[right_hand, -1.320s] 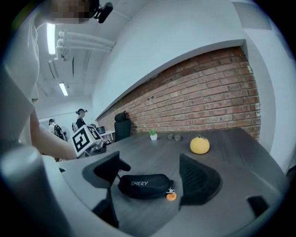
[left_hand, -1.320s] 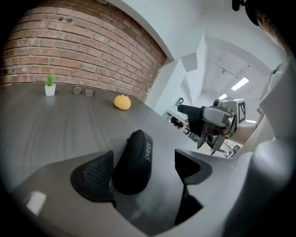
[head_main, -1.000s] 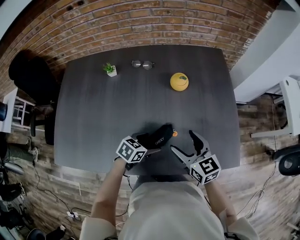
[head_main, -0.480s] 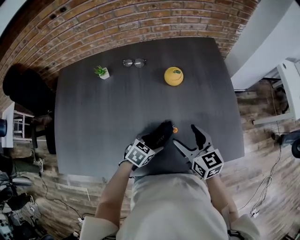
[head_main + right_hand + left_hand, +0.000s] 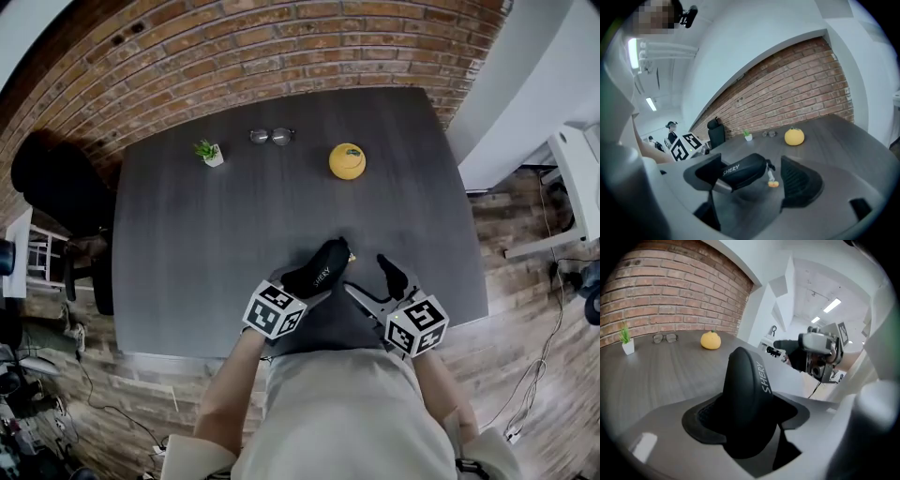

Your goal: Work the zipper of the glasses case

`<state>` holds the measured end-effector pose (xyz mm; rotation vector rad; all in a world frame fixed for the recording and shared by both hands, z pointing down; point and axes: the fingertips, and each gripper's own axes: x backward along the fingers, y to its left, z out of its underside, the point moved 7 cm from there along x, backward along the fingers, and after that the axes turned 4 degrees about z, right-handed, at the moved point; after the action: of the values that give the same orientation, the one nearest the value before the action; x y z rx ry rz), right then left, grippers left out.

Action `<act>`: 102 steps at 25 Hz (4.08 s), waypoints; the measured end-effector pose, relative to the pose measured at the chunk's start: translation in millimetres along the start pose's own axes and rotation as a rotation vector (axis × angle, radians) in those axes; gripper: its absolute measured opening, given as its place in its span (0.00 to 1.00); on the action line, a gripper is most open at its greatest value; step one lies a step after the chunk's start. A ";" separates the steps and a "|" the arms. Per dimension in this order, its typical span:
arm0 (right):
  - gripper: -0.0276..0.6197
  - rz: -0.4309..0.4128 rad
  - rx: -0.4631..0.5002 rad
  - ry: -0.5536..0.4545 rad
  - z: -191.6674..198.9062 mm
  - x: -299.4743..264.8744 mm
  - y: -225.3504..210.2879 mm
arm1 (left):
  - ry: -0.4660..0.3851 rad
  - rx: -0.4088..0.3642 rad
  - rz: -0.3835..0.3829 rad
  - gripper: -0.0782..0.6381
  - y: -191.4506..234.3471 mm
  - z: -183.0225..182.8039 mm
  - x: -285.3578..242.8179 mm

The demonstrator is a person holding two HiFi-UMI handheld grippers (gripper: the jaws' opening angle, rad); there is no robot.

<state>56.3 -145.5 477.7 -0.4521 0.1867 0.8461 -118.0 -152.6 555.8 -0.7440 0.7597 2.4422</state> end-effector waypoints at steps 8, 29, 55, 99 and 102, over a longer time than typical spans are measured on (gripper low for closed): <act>0.66 -0.246 -0.316 0.040 1.7 -9.5 25.7 | -0.244 -0.034 -0.106 0.55 -26.1 -36.3 40.4; 0.45 -0.537 -0.408 0.136 -20.8 -16.7 31.6 | -0.287 0.008 0.244 0.64 -72.1 -43.2 63.1; 0.52 -0.534 0.052 0.112 -53.9 5.8 26.4 | -0.186 0.123 0.584 0.49 -68.6 -35.9 79.7; 0.10 -0.037 0.905 0.003 -106.3 -4.7 47.2 | -0.514 0.080 0.235 0.46 -56.2 -55.9 116.8; 0.10 -0.063 0.874 -0.016 -109.3 -6.9 54.5 | -0.588 0.098 0.207 0.45 -58.5 -61.8 122.5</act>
<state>12.5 -168.8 365.9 0.3662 0.4955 0.6295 -153.5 -114.9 415.9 0.1082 0.7314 2.5784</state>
